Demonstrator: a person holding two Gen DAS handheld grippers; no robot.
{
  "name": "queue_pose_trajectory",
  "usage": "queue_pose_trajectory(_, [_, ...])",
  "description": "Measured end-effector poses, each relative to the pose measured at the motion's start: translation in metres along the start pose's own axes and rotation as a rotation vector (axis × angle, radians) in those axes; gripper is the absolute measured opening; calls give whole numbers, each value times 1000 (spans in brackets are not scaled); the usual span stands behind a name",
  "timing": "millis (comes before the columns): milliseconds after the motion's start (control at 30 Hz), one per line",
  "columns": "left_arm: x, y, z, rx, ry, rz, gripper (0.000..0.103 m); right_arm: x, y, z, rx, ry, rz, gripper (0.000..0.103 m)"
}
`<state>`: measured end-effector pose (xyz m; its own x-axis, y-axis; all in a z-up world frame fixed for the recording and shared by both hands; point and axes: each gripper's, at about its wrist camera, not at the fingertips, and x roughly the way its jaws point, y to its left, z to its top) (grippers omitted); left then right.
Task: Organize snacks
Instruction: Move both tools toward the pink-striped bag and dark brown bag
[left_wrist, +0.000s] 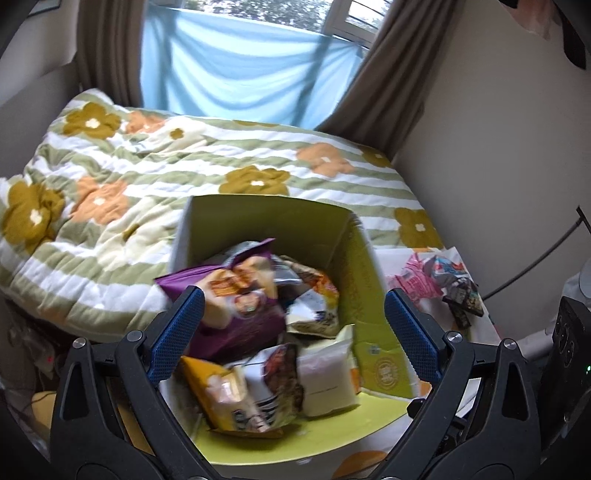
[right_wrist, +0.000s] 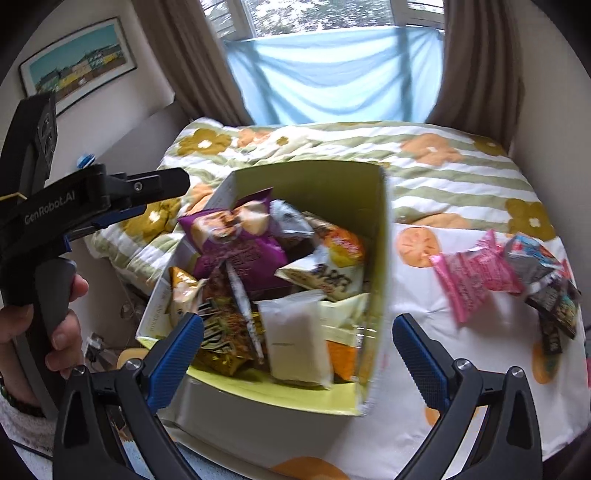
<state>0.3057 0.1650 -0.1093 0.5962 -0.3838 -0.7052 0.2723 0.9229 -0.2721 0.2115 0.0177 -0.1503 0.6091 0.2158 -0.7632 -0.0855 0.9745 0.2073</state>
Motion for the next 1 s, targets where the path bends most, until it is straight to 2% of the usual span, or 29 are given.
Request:
queue_pose_trajectory(133, [16,-42,7,68,15,-17,97,-14,-34,0,56,-28,-24,102])
queue_pose_trajectory(333, [52,-113,9,118,53,-51,97,-38,-104,0,117,-49,-65,102])
queue_pose_trajectory(600, [133,-225,7,202,161,-50,97,-70,-218,8,206,-65,-121,102])
queue_pose_trajectory(767, [183,-279,8,259,226,27,97,-77,-291,16,267,-39,-116,102])
queue_pose_trajectory(900, [212,-303,8,320,275,73,97,-69,-332,23,283,6,-144,102])
queue_pose_trajectory(1000, [232,-306,6,399,319,150,97,-56,-349,23,288,40,-135,102])
